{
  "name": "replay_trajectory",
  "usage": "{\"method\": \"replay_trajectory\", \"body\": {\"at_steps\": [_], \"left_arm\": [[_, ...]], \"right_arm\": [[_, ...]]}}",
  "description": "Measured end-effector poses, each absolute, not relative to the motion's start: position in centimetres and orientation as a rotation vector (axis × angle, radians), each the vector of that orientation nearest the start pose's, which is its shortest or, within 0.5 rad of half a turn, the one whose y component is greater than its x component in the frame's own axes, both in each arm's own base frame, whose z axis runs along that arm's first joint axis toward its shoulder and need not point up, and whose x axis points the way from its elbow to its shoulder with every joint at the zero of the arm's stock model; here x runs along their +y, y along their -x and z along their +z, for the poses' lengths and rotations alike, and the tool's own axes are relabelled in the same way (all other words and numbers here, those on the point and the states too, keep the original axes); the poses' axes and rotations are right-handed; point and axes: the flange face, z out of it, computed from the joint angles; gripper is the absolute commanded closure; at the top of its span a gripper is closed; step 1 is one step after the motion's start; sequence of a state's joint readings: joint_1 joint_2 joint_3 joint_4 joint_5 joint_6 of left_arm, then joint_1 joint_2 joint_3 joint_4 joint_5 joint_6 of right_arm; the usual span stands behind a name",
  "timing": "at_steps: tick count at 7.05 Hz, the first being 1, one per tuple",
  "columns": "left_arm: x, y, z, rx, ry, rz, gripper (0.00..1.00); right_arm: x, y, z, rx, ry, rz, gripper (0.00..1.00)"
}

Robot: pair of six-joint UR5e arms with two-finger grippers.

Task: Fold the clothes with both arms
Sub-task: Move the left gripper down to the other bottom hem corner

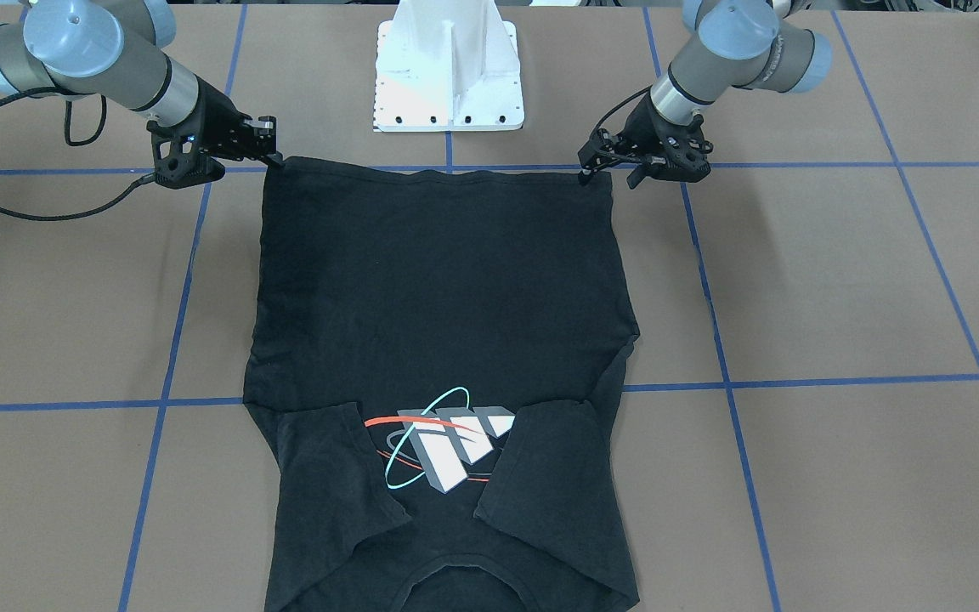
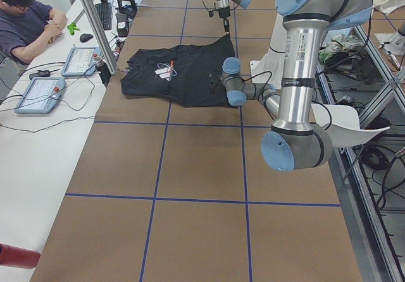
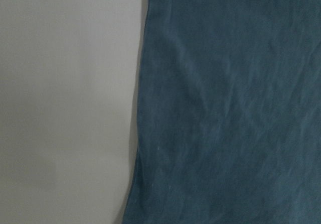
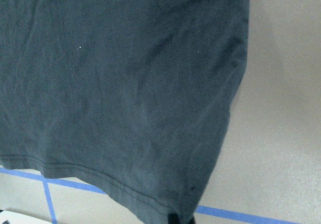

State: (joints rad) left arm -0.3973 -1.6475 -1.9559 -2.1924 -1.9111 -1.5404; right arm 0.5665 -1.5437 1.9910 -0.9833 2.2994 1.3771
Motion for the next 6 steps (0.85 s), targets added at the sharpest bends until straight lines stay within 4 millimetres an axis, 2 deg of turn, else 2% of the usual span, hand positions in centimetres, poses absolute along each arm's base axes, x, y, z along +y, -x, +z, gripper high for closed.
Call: {"method": "replay_trajectory", "body": {"at_steps": [6], "left_arm": [[-26.3, -46.6, 38.1, 1.058, 0.114, -0.126, 0.04]], "right_arm": [[-32.3, 35.9, 36.9, -1.165, 0.256, -0.040, 1.00]]}}
